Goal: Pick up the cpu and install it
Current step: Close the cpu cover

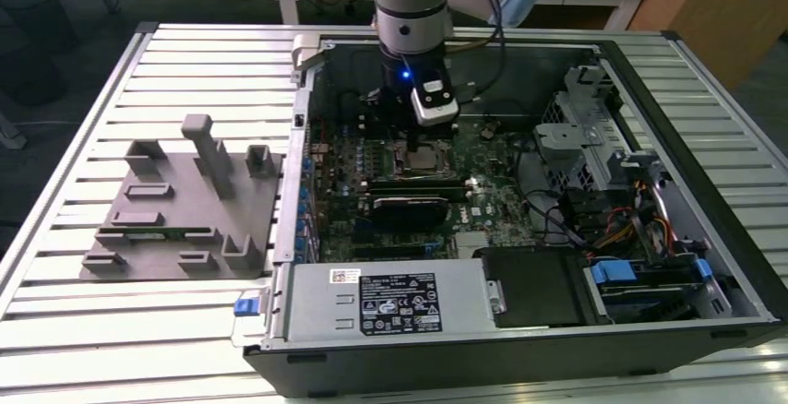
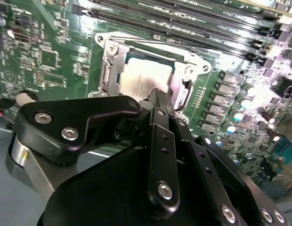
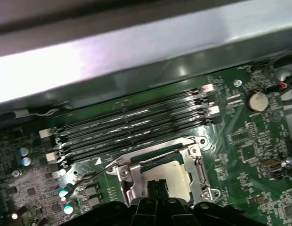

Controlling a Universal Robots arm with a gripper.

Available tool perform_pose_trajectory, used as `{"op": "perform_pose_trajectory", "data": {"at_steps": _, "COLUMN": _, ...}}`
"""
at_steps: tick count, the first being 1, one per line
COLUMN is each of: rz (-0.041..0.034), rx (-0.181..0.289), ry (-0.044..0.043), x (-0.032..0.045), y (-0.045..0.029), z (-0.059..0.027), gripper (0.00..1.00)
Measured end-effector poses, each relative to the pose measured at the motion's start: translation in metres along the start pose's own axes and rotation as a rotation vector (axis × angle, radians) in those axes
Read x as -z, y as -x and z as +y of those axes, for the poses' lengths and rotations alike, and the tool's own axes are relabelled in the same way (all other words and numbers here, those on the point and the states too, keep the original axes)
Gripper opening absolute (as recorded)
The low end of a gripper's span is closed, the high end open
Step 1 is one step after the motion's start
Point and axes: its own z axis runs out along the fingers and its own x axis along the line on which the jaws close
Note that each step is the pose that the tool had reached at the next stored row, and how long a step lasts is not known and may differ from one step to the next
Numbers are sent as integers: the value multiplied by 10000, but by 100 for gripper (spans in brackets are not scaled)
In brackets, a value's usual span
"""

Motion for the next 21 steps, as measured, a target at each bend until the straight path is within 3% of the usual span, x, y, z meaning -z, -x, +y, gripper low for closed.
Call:
{"op": "perform_pose_trajectory", "data": {"at_steps": 14, "rz": 8, "rx": 946, "ry": 90, "x": -47, "y": -52, "z": -40, "gripper": 11}}
{"op": "perform_pose_trajectory", "data": {"at_steps": 21, "rz": 11, "rx": 1193, "ry": 110, "x": -57, "y": -73, "z": -77, "gripper": 11}}
